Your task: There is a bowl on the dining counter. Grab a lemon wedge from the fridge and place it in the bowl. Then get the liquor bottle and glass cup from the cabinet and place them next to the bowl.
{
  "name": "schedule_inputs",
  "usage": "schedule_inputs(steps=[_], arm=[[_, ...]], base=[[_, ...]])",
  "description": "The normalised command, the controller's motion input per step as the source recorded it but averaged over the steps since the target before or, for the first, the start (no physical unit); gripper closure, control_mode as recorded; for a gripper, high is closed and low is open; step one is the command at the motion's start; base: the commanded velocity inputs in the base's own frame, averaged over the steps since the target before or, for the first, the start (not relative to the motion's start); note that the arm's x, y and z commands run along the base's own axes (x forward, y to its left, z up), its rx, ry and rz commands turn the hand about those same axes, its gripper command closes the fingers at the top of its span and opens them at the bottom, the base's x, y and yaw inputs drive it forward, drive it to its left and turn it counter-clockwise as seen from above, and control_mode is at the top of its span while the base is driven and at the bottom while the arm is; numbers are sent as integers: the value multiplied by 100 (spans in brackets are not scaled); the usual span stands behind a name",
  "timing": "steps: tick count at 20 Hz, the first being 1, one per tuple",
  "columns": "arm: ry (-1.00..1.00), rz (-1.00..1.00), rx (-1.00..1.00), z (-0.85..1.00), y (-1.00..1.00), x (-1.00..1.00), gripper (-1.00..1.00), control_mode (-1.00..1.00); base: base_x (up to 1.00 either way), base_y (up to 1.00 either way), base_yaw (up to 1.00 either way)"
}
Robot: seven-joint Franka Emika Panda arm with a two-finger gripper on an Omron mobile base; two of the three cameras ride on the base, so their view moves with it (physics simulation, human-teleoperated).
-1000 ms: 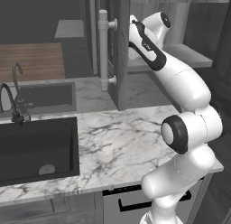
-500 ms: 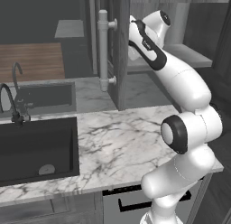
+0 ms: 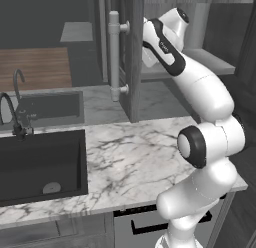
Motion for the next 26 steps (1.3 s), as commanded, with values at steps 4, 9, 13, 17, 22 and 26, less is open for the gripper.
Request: schedule_inputs(steps=[4, 9, 13, 17, 22, 26], arm=[[4, 5, -4, -47, 2, 0, 100, -100], [0, 5, 0, -37, 0, 0, 100, -100], [0, 4, 0, -28, 0, 0, 100, -100], [-1, 3, 0, -25, 2, -1, 100, -100], [-6, 1, 0, -19, 5, -15, 100, -100], [-11, 0, 0, -6, 8, -53, 100, -100]], base=[[0, 0, 0], [0, 0, 0], [0, 0, 0], [0, 0, 0], [0, 0, 0], [0, 0, 0]])
